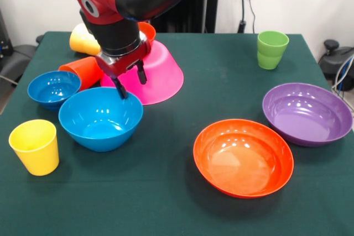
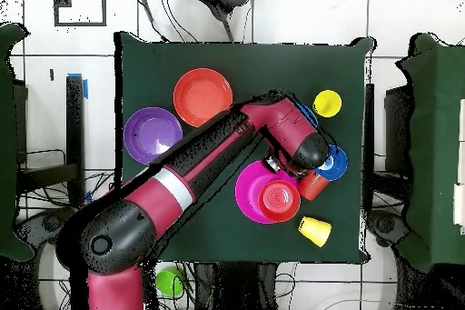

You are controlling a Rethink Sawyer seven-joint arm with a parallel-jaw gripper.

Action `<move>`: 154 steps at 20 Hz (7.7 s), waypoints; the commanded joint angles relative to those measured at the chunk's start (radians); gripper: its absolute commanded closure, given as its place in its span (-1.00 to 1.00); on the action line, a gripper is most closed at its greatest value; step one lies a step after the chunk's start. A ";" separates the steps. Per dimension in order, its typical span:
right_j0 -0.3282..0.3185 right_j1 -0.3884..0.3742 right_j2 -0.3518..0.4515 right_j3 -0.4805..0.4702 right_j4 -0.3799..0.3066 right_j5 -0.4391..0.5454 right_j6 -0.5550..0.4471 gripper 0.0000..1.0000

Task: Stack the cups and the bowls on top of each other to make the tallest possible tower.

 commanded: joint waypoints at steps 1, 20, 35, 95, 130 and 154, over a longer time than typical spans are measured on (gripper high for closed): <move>-0.013 0.016 0.165 0.001 0.073 0.134 0.018 -1.00; -0.011 0.029 0.130 0.012 0.125 0.269 -0.108 -1.00; -0.003 0.110 0.139 -0.014 0.040 0.243 -0.104 -1.00; -0.066 -0.172 0.152 0.021 0.032 0.198 -0.495 1.00; 0.152 -0.496 0.121 0.468 0.077 0.449 -0.754 1.00; 0.162 -0.475 0.215 0.572 0.107 0.573 -0.716 1.00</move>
